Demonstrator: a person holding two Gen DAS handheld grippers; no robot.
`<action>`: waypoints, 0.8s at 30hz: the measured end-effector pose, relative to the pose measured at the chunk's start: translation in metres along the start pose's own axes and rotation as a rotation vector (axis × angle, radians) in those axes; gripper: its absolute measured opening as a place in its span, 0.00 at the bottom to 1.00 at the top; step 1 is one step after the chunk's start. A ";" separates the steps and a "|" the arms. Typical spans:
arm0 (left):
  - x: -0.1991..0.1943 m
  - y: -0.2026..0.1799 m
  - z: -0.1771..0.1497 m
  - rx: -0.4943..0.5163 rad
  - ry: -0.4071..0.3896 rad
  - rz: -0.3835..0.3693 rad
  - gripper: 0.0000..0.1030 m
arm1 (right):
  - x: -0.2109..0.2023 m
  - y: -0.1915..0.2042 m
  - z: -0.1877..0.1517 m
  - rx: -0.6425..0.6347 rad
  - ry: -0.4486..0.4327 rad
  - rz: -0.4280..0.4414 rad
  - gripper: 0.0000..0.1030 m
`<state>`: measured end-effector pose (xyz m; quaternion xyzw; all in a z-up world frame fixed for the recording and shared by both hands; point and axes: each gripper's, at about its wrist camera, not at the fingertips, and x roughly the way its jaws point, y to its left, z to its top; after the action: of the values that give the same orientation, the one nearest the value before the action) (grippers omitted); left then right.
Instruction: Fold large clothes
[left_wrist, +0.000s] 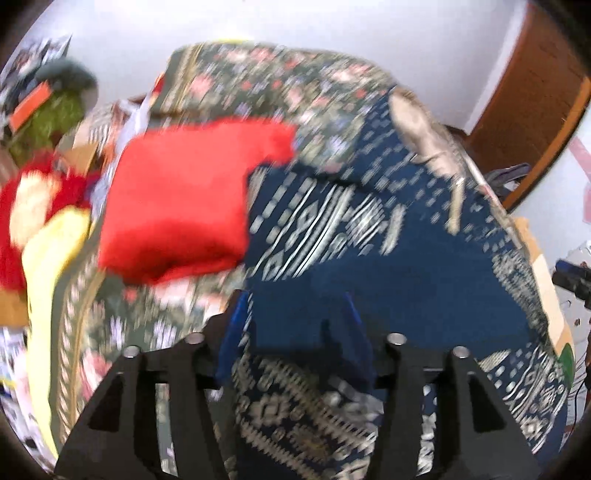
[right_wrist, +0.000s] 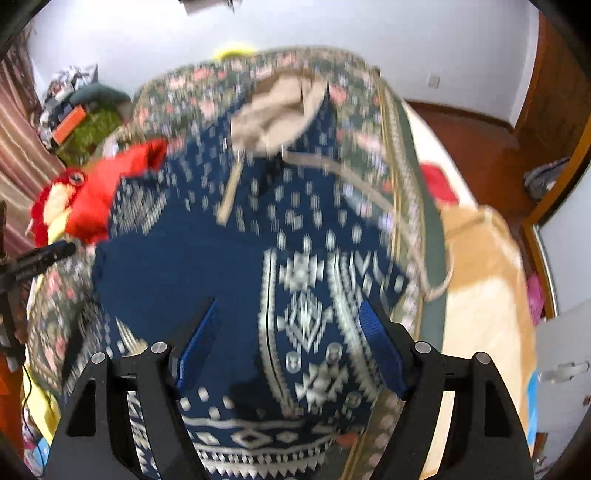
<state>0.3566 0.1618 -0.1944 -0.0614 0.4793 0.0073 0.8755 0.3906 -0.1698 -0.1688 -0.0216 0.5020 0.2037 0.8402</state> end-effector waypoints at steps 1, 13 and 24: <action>-0.003 -0.009 0.009 0.020 -0.020 -0.004 0.59 | -0.005 0.000 0.010 0.000 -0.028 0.002 0.72; 0.036 -0.089 0.106 0.117 -0.070 -0.051 0.66 | 0.000 -0.014 0.091 0.054 -0.179 0.035 0.77; 0.130 -0.121 0.168 0.072 0.010 -0.083 0.66 | 0.093 -0.033 0.142 0.123 -0.059 0.074 0.77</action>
<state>0.5765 0.0552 -0.2016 -0.0497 0.4809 -0.0464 0.8742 0.5594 -0.1361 -0.1833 0.0544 0.4892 0.2039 0.8462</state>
